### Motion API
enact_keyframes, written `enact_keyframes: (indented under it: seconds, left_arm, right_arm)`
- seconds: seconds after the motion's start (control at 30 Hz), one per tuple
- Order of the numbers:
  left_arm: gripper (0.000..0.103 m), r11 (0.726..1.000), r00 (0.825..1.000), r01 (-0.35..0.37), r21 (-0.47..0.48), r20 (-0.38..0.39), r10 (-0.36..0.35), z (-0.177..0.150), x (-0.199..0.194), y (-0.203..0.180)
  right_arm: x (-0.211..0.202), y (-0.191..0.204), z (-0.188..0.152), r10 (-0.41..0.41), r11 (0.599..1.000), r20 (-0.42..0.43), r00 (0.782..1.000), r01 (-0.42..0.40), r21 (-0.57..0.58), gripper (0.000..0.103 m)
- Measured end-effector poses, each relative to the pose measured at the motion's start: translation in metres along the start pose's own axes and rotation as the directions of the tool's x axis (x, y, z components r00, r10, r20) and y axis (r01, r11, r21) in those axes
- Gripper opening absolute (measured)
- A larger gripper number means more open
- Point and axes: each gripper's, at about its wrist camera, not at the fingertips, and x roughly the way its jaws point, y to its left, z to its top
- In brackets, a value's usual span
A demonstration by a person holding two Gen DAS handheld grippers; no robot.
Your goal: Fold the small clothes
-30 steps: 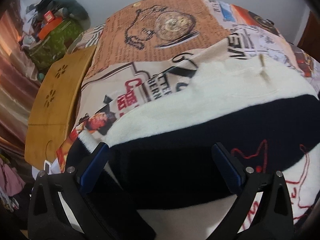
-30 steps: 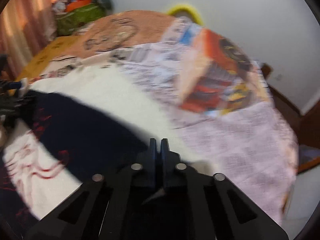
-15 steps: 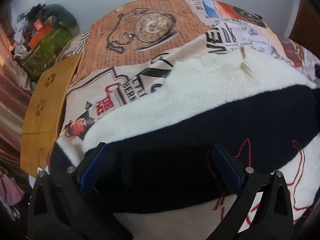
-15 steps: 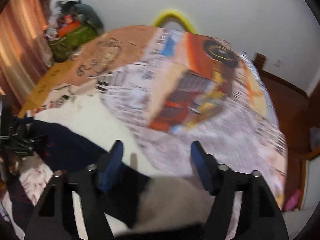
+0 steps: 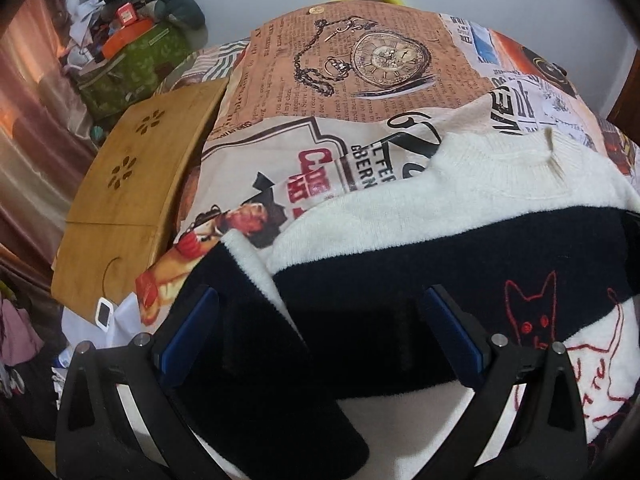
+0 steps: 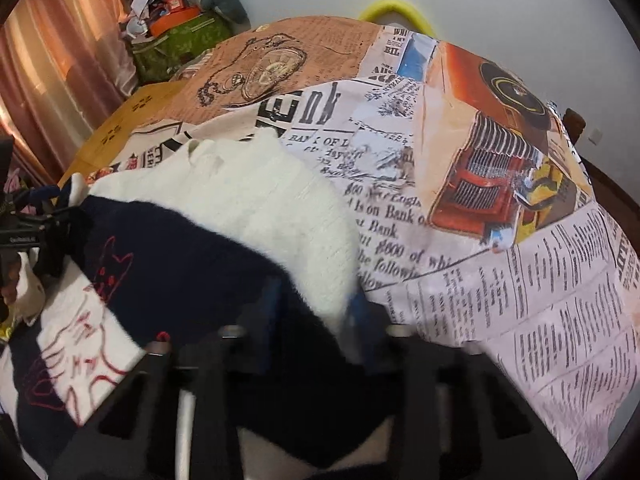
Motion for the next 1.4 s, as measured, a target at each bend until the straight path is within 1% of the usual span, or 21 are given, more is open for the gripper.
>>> enact_keyframes:
  seconds: [0.13, 0.27, 0.4, 0.53, 0.6, 0.67, 0.73, 0.77, 0.83, 0.87, 0.9, 0.93, 1.0, 1.07, 1.13, 1.2, 1.3, 1.4]
  left_arm:
    - [0.103, 1.000, 1.000, 0.018, 0.008, 0.007, -0.018, 0.002, -0.006, -0.008]
    - [0.103, 0.998, 0.999, 0.043, 0.036, 0.007, -0.043, 0.004, -0.007, -0.024]
    - [0.103, 0.994, 0.997, 0.078, 0.071, -0.017, -0.077, 0.004, 0.000, -0.045]
    - [0.103, 0.987, 0.994, 0.105, 0.119, -0.046, -0.100, 0.004, 0.011, -0.072]
    - [0.103, 0.985, 0.993, 0.108, 0.135, -0.057, -0.101, 0.003, 0.016, -0.083]
    - [0.103, 0.984, 0.993, 0.110, 0.141, -0.063, -0.102, 0.001, 0.022, -0.089]
    - [0.103, 0.985, 0.992, 0.116, 0.130, -0.056, -0.109, 0.001, 0.023, -0.091]
    - [0.103, 0.985, 0.992, 0.119, 0.123, -0.057, -0.113, 0.001, 0.023, -0.089]
    - [0.103, 0.988, 0.993, 0.116, 0.101, -0.049, -0.111, 0.001, 0.019, -0.082]
    - [0.103, 0.990, 0.994, 0.103, 0.092, -0.041, -0.100, 0.000, 0.016, -0.078]
    - [0.103, 0.992, 0.995, 0.092, 0.083, -0.033, -0.089, 0.000, 0.013, -0.073]
    - [0.103, 0.994, 0.997, 0.082, 0.068, -0.013, -0.081, -0.001, 0.006, -0.065]
    - [0.103, 0.997, 0.997, 0.071, 0.043, 0.021, -0.072, -0.003, -0.009, -0.053]
    - [0.103, 0.998, 0.997, 0.059, 0.020, 0.057, -0.060, -0.007, -0.027, -0.039]
    - [0.103, 0.999, 0.995, 0.038, -0.008, 0.097, -0.037, -0.010, -0.046, -0.021]
    - [0.103, 0.999, 0.993, 0.025, -0.038, 0.116, -0.020, -0.015, -0.061, -0.004]
    - [0.103, 0.997, 0.993, 0.010, -0.077, 0.115, -0.002, -0.025, -0.073, 0.019]
    - [0.103, 0.995, 0.997, 0.000, -0.105, 0.083, 0.008, -0.041, -0.075, 0.037]
  right_arm:
    - [-0.011, 0.006, -0.001, -0.060, 0.997, 0.030, 0.998, 0.061, -0.053, 0.012]
    - [-0.016, -0.005, 0.003, -0.101, 0.993, 0.023, 0.995, 0.102, -0.065, 0.012]
    - [-0.013, -0.021, 0.015, -0.183, 0.979, 0.026, 0.983, 0.185, -0.089, 0.012]
    - [-0.004, -0.039, 0.029, -0.230, 0.971, 0.007, 0.973, 0.230, -0.069, 0.012]
    - [0.005, -0.042, 0.035, -0.271, 0.959, -0.001, 0.963, 0.270, -0.083, 0.012]
    - [0.011, -0.042, 0.039, -0.292, 0.953, -0.006, 0.956, 0.291, -0.082, 0.013]
    - [0.012, -0.040, 0.040, -0.297, 0.953, -0.008, 0.955, 0.296, -0.070, 0.015]
    - [0.009, -0.036, 0.039, -0.300, 0.951, 0.001, 0.954, 0.299, -0.074, 0.016]
    - [-0.001, -0.026, 0.034, -0.318, 0.942, 0.036, 0.948, 0.320, -0.100, 0.022]
    - [-0.008, -0.020, 0.031, -0.314, 0.942, 0.047, 0.948, 0.317, -0.112, 0.027]
    - [-0.015, -0.014, 0.028, -0.298, 0.945, 0.058, 0.953, 0.303, -0.124, 0.038]
    - [-0.022, -0.009, 0.025, -0.283, 0.948, 0.072, 0.956, 0.290, -0.131, 0.047]
    - [-0.039, 0.006, 0.017, -0.233, 0.958, 0.106, 0.967, 0.247, -0.145, 0.048]
    - [-0.052, 0.019, 0.010, -0.192, 0.966, 0.122, 0.974, 0.209, -0.153, 0.049]
    - [-0.066, 0.033, 0.002, -0.140, 0.976, 0.147, 0.979, 0.162, -0.148, 0.052]
    - [-0.073, 0.046, -0.006, -0.089, 0.985, 0.161, 0.983, 0.111, -0.134, 0.055]
    - [-0.072, 0.057, -0.018, -0.015, 0.995, 0.146, 0.989, 0.029, -0.099, 0.060]
    - [-0.059, 0.062, -0.031, 0.004, 0.998, 0.116, 0.993, 0.003, -0.058, 0.060]
